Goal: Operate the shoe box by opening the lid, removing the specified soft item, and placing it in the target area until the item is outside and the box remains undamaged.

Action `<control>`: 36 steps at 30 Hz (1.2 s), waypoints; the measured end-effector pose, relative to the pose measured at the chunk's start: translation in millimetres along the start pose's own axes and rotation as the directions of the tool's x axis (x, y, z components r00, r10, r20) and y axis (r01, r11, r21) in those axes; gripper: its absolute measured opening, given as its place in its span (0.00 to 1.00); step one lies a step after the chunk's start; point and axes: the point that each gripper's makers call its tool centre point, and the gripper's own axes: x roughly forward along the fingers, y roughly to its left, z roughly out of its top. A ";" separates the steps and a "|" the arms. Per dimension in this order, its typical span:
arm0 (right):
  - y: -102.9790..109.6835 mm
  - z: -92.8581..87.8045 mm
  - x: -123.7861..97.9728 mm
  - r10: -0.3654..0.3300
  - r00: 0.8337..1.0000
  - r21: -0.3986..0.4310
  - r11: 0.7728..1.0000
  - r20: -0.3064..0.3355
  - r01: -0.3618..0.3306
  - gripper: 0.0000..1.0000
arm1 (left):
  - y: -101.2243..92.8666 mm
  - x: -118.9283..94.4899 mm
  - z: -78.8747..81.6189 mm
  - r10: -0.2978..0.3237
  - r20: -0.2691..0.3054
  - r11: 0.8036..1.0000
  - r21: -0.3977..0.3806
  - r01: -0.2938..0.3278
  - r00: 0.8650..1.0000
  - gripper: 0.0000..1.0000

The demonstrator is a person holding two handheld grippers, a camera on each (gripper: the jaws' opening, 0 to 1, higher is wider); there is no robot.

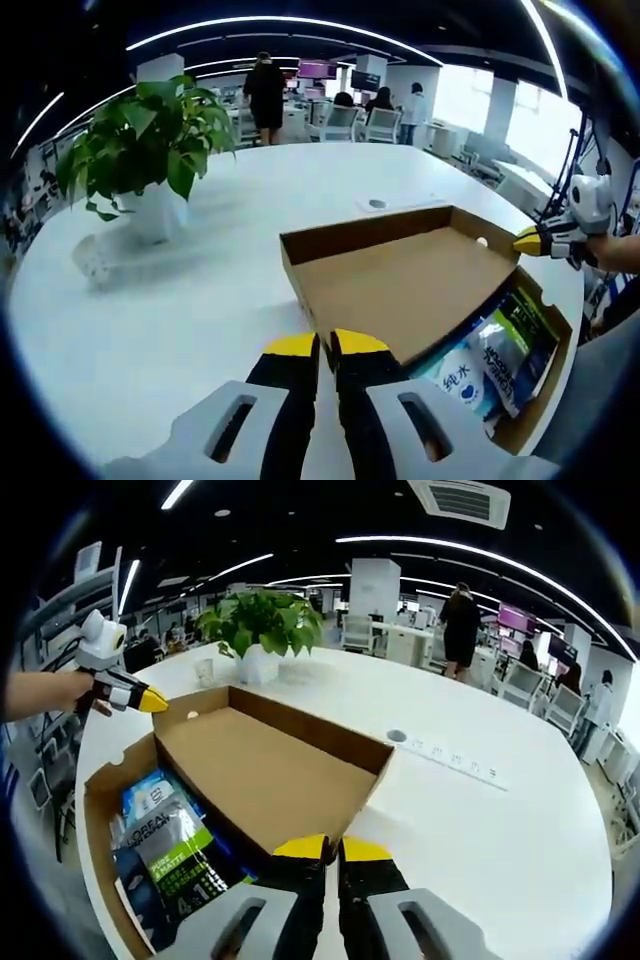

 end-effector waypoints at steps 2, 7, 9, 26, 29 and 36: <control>-0.3 -0.3 1.1 -0.001 1.000 0.005 1.000 0.000 0.001 0.00 | -0.1 0.5 -0.5 0.001 0.001 1.000 -0.006 -0.001 1.000 0.03; -0.9 -0.7 3.0 -0.002 1.000 0.010 1.000 -0.002 0.002 0.00 | -0.1 2.4 -1.3 0.003 -0.003 1.000 -0.011 -0.003 1.000 0.04; -1.1 -1.0 3.5 -0.001 1.000 0.012 1.000 -0.003 0.001 0.00 | 0.3 3.6 -1.8 0.004 -0.007 1.000 -0.010 -0.004 1.000 0.04; -4.7 -3.6 6.8 0.004 1.000 0.057 0.998 -0.019 -0.003 0.00 | -1.0 8.9 -5.8 0.012 -0.045 0.999 -0.036 -0.013 0.999 0.04; -4.5 -3.6 7.0 0.005 1.000 0.061 0.998 -0.022 -0.003 0.01 | -2.1 9.0 -5.7 0.016 -0.053 0.999 -0.028 -0.018 0.998 0.04; -5.3 -3.3 5.0 0.023 0.999 0.123 0.992 -0.024 -0.020 0.01 | -3.0 8.0 -4.3 0.022 -0.065 1.000 0.003 -0.021 0.998 0.05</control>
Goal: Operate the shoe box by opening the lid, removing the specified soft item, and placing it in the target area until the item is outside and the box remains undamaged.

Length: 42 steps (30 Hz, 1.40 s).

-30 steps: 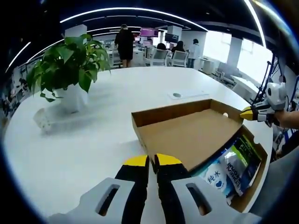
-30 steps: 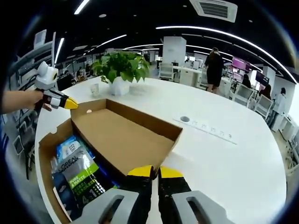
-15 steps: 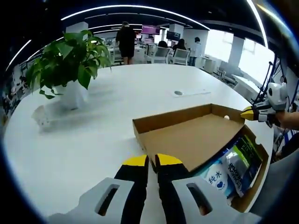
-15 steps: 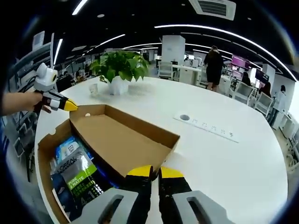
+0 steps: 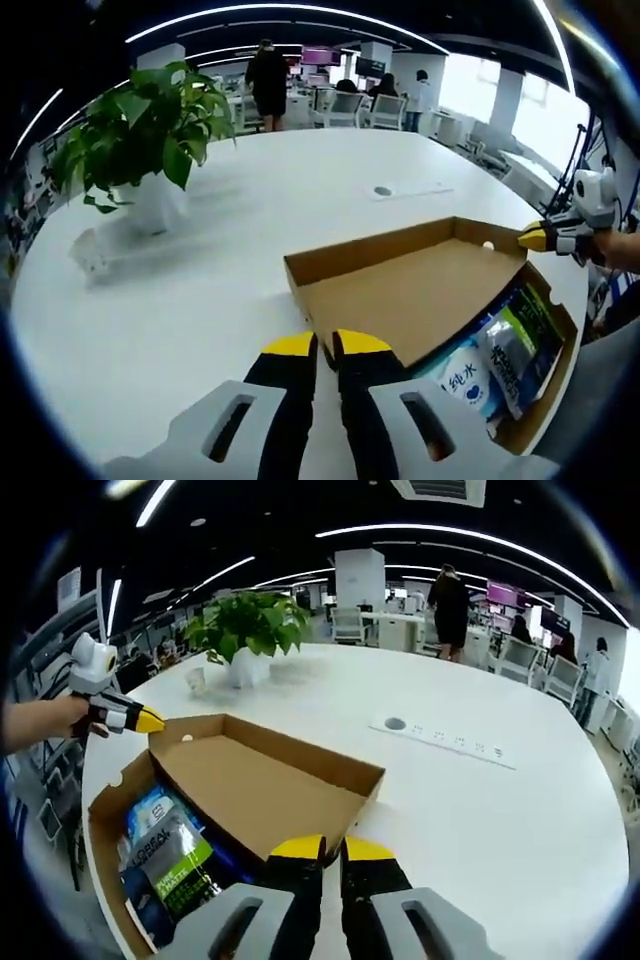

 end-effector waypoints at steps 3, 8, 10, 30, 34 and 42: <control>0.8 -0.8 -1.7 0.008 1.000 0.023 1.000 -0.001 -0.008 0.02 | -1.2 -1.6 0.2 0.003 0.002 1.000 0.008 -0.004 1.000 0.06; 8.6 -1.1 -8.2 0.031 0.999 0.030 0.999 0.015 -0.032 0.08 | -6.2 -6.7 -3.5 0.003 -0.006 0.998 0.060 -0.003 1.000 0.09; 10.5 -1.1 -11.4 0.035 0.999 0.030 0.999 0.021 -0.036 0.10 | -7.4 -10.8 -4.0 0.004 -0.007 0.997 0.073 -0.004 1.000 0.10; 35.3 -16.0 -57.7 0.113 0.993 -0.093 0.990 0.030 -0.109 0.28 | -36.4 -42.1 -5.1 -0.028 0.031 0.991 0.130 0.024 0.999 0.18; 43.4 -20.9 -66.5 0.131 0.991 -0.128 0.984 0.025 -0.127 0.33 | -48.9 -43.5 -7.1 -0.051 0.026 0.988 0.149 0.046 0.998 0.20; 57.8 -31.8 -81.4 0.172 0.985 -0.190 0.967 0.006 -0.168 0.43 | -75.8 -43.5 -25.6 -0.118 -0.019 0.982 0.143 0.119 0.993 0.24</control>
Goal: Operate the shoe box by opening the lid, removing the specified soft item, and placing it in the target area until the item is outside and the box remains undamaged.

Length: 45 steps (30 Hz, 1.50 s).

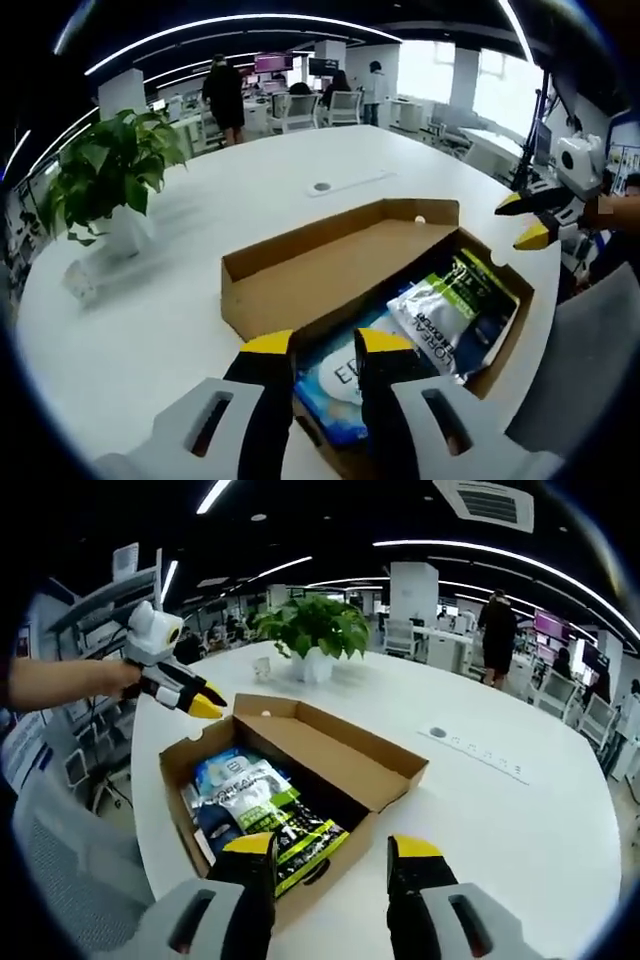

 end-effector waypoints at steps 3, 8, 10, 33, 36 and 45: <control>5.6 -0.9 -5.0 0.015 1.000 -0.015 1.000 0.005 -0.015 0.45 | -10.4 1.3 -6.1 -0.028 -0.017 1.000 -0.005 0.028 0.999 0.25; 13.7 -2.8 -12.0 0.035 0.999 -0.043 0.998 0.009 -0.034 0.51 | -25.6 4.1 -16.9 -0.072 -0.045 0.997 -0.018 0.071 0.996 0.27; 17.8 -3.6 -14.2 0.042 0.999 -0.064 0.997 0.011 -0.041 0.53 | -30.3 5.4 -21.1 -0.085 -0.055 0.996 -0.023 0.084 0.995 0.29; 42.3 -15.5 -21.8 0.080 0.997 -0.184 0.980 0.006 -0.078 0.61 | -81.1 26.4 -59.7 -0.275 -0.186 0.960 -0.105 0.259 0.943 0.34; 43.8 -16.7 -22.7 0.080 0.997 -0.189 0.979 0.009 -0.076 0.61 | -85.0 29.1 -62.2 -0.299 -0.186 0.951 -0.135 0.277 0.936 0.34; 45.3 -21.3 -23.2 0.081 0.997 -0.181 0.980 0.015 -0.077 0.60 | -102.2 33.2 -62.2 -0.383 -0.150 0.904 -0.261 0.338 0.911 0.30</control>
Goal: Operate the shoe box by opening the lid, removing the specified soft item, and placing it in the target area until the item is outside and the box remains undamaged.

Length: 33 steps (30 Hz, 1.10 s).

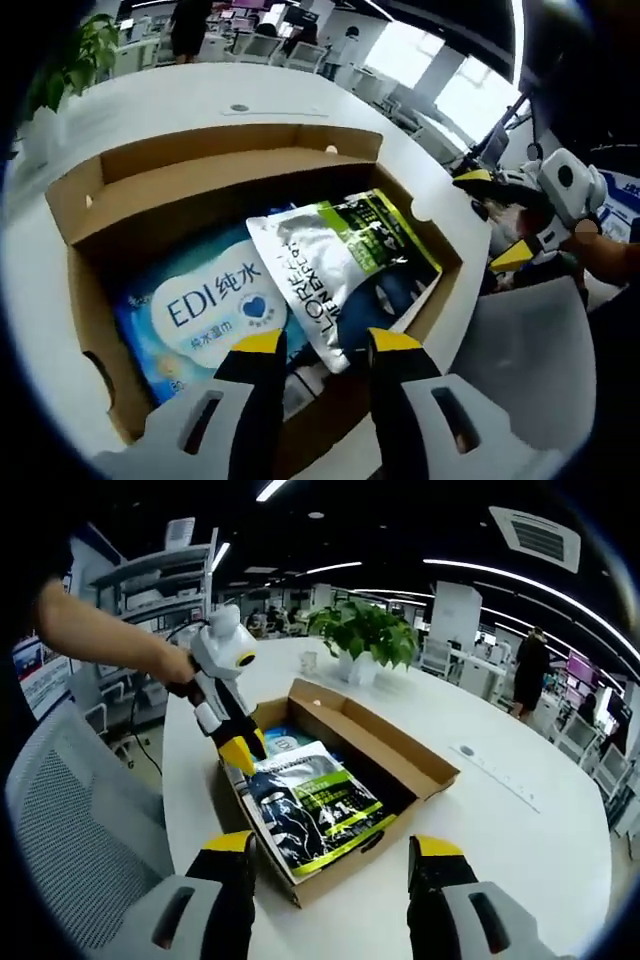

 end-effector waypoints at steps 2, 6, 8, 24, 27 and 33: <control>0.8 0.4 0.4 0.003 1.000 0.001 1.000 0.004 -0.003 0.60 | 0.6 1.9 2.7 -0.013 0.014 1.000 -0.026 0.014 1.000 0.27; 1.7 0.5 1.1 0.007 1.000 0.002 1.000 0.007 -0.007 0.60 | 1.1 4.7 4.0 -0.023 0.021 0.998 -0.057 0.025 0.999 0.22; 1.5 0.8 2.0 0.009 1.000 0.001 1.000 0.009 -0.009 0.60 | 2.2 5.3 4.4 -0.028 0.027 0.997 -0.073 0.029 0.999 0.20; 10.4 5.0 14.7 0.037 0.999 0.006 0.999 0.020 -0.037 0.60 | 4.0 8.0 13.3 -0.005 0.076 0.996 -0.087 0.011 0.997 0.01; 10.9 4.6 15.8 0.038 0.999 0.005 0.999 0.018 -0.038 0.59 | 3.6 7.5 14.0 -0.003 0.081 0.997 -0.082 0.010 0.997 0.00; 11.3 5.1 17.8 0.036 0.999 -0.010 0.999 0.016 -0.035 0.59 | -1.0 1.1 19.4 -0.006 0.096 0.998 -0.067 0.012 0.995 0.00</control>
